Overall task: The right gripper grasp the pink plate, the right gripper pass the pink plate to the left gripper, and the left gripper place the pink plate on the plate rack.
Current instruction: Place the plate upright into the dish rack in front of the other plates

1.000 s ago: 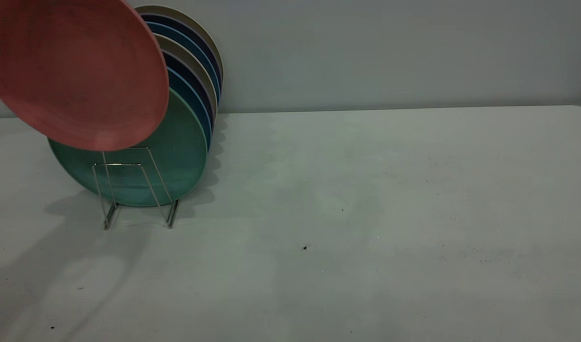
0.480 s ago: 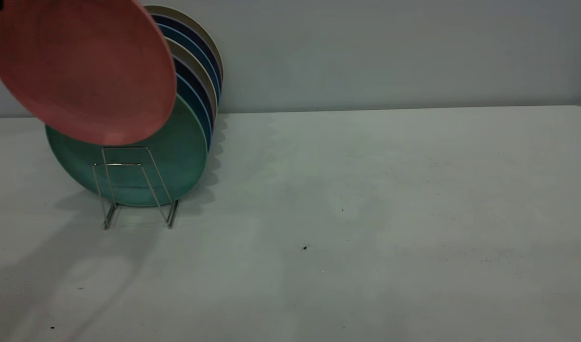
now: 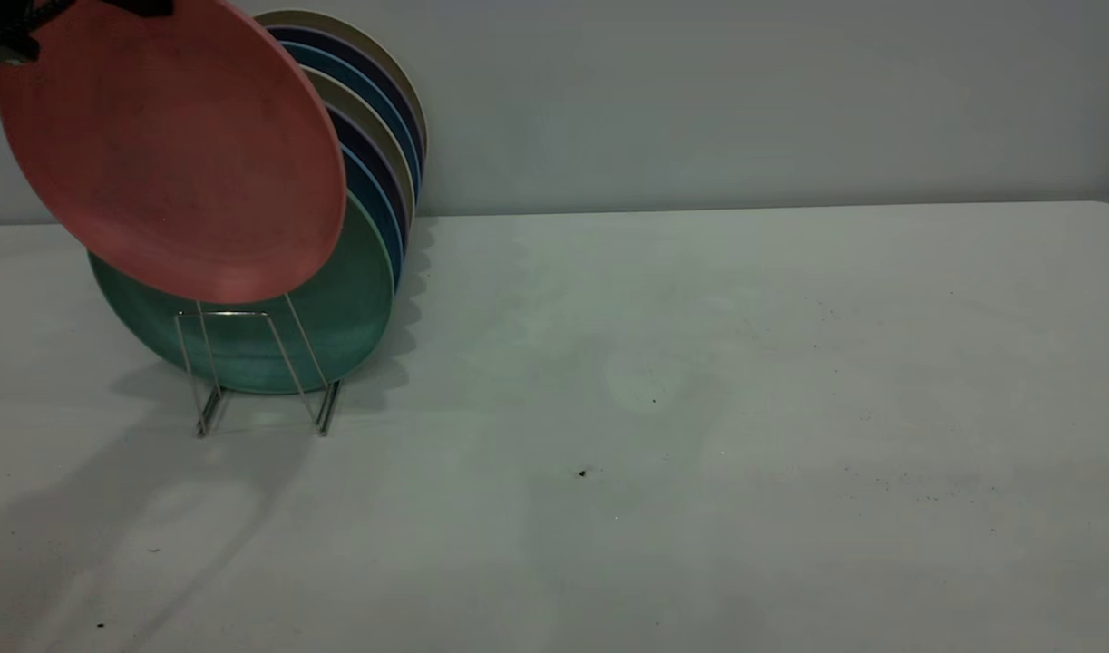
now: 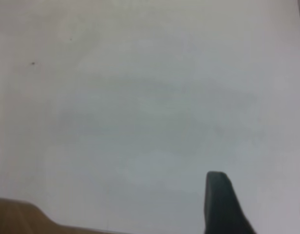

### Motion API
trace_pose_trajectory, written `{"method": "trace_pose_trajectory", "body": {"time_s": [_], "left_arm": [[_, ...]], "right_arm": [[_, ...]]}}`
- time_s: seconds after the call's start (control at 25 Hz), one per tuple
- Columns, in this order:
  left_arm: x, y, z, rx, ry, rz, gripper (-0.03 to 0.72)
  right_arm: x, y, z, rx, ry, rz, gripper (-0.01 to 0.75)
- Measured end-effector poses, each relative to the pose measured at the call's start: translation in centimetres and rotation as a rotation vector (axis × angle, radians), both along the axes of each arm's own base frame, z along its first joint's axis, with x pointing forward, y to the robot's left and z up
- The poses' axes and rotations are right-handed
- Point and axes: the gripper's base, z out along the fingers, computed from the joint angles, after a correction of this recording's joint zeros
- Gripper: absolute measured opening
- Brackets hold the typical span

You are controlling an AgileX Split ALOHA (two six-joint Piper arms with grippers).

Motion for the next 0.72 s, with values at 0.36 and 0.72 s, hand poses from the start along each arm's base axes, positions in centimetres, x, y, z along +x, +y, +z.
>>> {"method": "trace_pose_trajectory", "body": {"time_s": [0.36,0.72], "left_arm": [[-0.10,-0.11,-0.07,-0.012,0.015,-0.005,0.041],[-0.22,-0.16,-0.31,-0.013,0.039,-0.012,0.042]], "right_arm": [[0.01,0.00,0.01,0.000,-0.001,0.000,0.401],[0.01,0.00,0.01,0.001,-0.001,-0.001,0.401]]}}
